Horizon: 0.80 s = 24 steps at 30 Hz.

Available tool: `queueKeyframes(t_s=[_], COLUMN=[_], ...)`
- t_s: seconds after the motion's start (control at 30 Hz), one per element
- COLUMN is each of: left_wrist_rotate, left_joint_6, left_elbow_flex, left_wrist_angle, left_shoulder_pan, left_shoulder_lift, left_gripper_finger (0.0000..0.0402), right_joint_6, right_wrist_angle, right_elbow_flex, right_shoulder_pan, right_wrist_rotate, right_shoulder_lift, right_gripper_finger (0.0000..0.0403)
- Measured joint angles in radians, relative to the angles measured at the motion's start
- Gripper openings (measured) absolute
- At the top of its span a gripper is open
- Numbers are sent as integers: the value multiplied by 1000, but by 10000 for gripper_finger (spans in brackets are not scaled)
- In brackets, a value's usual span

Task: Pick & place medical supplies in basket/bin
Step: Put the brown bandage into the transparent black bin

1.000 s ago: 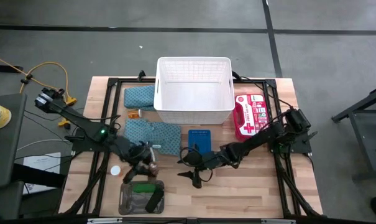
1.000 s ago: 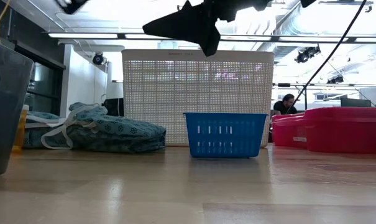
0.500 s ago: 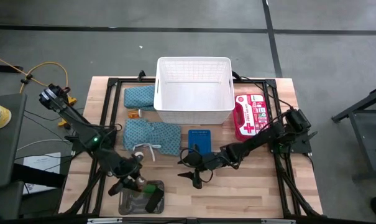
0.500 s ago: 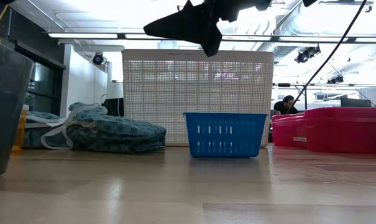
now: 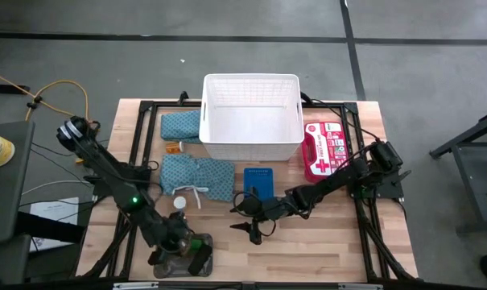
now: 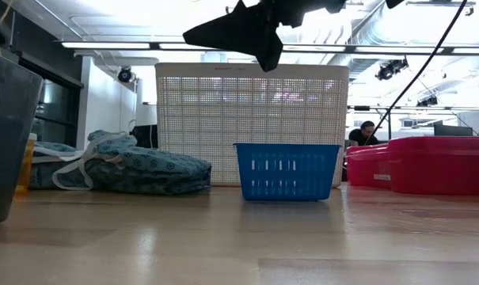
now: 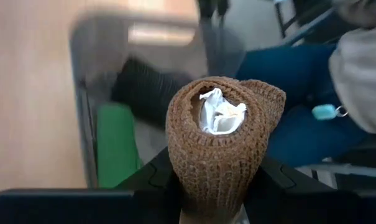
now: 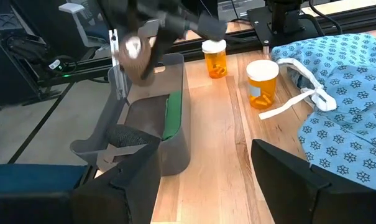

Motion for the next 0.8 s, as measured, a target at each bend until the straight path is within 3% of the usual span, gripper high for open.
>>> queueKeyframes(t_s=[0.3, 0.63, 0.8], left_wrist_rotate=[86, 92, 73], left_joint_6=[-85, -57, -57], left_elbow_flex=[0, 0, 0], left_wrist_angle=[14, 87, 113], left_shoulder_pan=[-21, -20, -20], left_shoulder_lift=[148, 152, 152], left_gripper_finger=[116, 117, 141], right_joint_6=[0, 0, 1], right_wrist_angle=[0, 0, 0], right_elbow_flex=[0, 0, 0], right_shoulder_pan=[0, 0, 0], right_wrist_rotate=[0, 0, 0], right_shoulder_lift=[0, 0, 0], right_gripper_finger=[235, 234, 234])
